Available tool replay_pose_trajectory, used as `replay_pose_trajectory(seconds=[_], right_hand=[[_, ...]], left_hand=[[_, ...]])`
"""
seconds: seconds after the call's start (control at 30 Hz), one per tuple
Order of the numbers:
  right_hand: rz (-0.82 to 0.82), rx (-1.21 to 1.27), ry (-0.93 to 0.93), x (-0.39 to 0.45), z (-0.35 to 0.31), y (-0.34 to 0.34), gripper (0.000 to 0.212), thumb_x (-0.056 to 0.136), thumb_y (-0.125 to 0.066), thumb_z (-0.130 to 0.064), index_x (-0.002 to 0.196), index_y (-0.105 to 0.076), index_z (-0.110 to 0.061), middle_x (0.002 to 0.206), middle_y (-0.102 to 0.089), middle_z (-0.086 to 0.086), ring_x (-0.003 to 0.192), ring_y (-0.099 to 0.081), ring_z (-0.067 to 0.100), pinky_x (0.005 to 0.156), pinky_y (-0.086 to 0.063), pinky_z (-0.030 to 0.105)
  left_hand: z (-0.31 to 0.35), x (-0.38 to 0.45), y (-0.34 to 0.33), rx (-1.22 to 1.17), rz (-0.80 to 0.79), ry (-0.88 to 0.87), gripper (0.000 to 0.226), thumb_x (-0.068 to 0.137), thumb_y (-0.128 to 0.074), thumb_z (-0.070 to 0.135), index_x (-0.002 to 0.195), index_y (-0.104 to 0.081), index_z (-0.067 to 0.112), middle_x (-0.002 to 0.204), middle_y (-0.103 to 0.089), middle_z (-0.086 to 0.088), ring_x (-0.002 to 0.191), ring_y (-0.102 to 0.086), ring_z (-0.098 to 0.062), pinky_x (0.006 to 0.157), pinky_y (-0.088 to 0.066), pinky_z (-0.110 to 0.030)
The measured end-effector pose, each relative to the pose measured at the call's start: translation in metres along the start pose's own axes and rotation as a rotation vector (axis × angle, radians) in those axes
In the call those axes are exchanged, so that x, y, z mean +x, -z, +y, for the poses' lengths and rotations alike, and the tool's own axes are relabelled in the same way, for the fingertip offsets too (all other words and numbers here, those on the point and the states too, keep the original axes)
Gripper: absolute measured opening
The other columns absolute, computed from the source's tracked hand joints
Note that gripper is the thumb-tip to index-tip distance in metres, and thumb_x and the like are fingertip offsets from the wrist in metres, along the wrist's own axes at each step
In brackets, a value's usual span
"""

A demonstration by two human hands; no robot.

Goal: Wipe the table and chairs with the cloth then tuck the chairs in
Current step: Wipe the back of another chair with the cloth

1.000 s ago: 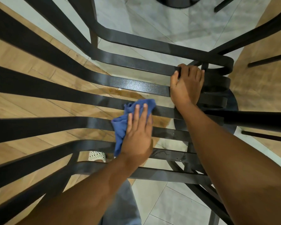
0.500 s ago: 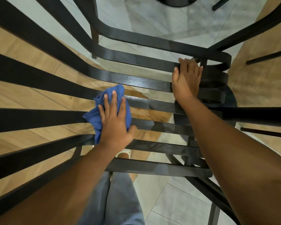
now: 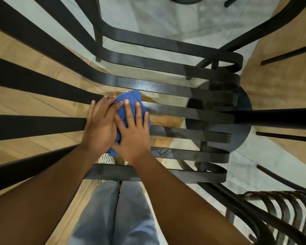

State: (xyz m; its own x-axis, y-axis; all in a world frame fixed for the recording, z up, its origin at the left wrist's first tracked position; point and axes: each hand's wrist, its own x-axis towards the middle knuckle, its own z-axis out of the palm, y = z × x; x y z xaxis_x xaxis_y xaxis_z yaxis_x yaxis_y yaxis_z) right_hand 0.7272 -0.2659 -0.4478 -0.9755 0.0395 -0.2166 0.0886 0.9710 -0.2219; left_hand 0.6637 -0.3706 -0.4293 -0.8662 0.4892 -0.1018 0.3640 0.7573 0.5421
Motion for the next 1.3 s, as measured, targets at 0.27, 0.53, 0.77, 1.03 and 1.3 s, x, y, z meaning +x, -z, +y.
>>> replay_pose_trajectory(seconds=[0.27,0.53,0.77,1.03,1.3], right_hand=[[0.013,-0.113,-0.192,-0.052,0.112,0.032,0.088,0.074,-0.052,-0.055,0.149,-0.011,-0.035,0.159,-0.005,0.006,0.143,0.004,0.039,0.111,-0.004,0.059],[0.069,0.101,-0.768,-0.037,0.08,0.038,0.081,0.074,-0.042,-0.031,0.15,-0.014,-0.025,0.158,0.002,0.01,0.143,0.007,0.04,0.114,0.004,0.052],[0.073,0.088,-0.338,-0.029,0.076,0.031,0.077,0.072,-0.036,-0.031,0.148,-0.024,-0.027,0.158,-0.01,0.005,0.145,-0.001,0.031,0.116,0.003,0.046],[0.093,0.102,-1.002,-0.046,0.178,0.066,0.072,0.093,-0.047,-0.027,0.151,-0.005,-0.024,0.159,0.002,0.01,0.145,0.0,0.034,0.116,-0.006,0.048],[0.056,0.016,-0.401,0.011,0.089,0.047,0.069,0.09,-0.04,-0.021,0.151,-0.008,-0.026,0.159,0.003,0.006,0.146,0.007,0.028,0.117,0.007,0.042]], left_hand=[[0.013,0.034,-0.025,0.099,-0.198,-0.115,0.051,0.092,-0.04,0.031,0.142,-0.032,0.021,0.135,-0.045,-0.013,0.131,-0.031,-0.038,0.109,-0.015,-0.056],[0.036,0.043,-0.03,0.176,-0.233,-0.02,0.048,0.095,-0.045,0.038,0.142,-0.036,0.033,0.134,-0.04,-0.014,0.136,-0.019,-0.037,0.107,0.004,-0.062],[0.048,0.046,-0.043,0.13,-0.158,0.022,0.039,0.098,-0.041,0.031,0.137,-0.045,0.03,0.122,-0.046,-0.012,0.121,-0.034,-0.033,0.109,0.004,-0.058],[0.041,0.045,-0.041,0.156,-0.136,-0.029,0.039,0.099,-0.038,0.035,0.137,-0.043,0.029,0.123,-0.045,-0.012,0.12,-0.035,-0.033,0.11,-0.002,-0.053],[0.048,0.029,-0.052,0.222,-0.158,-0.062,0.053,0.1,-0.03,0.035,0.15,-0.015,0.026,0.155,-0.014,-0.007,0.144,0.001,-0.028,0.11,0.009,-0.055]])
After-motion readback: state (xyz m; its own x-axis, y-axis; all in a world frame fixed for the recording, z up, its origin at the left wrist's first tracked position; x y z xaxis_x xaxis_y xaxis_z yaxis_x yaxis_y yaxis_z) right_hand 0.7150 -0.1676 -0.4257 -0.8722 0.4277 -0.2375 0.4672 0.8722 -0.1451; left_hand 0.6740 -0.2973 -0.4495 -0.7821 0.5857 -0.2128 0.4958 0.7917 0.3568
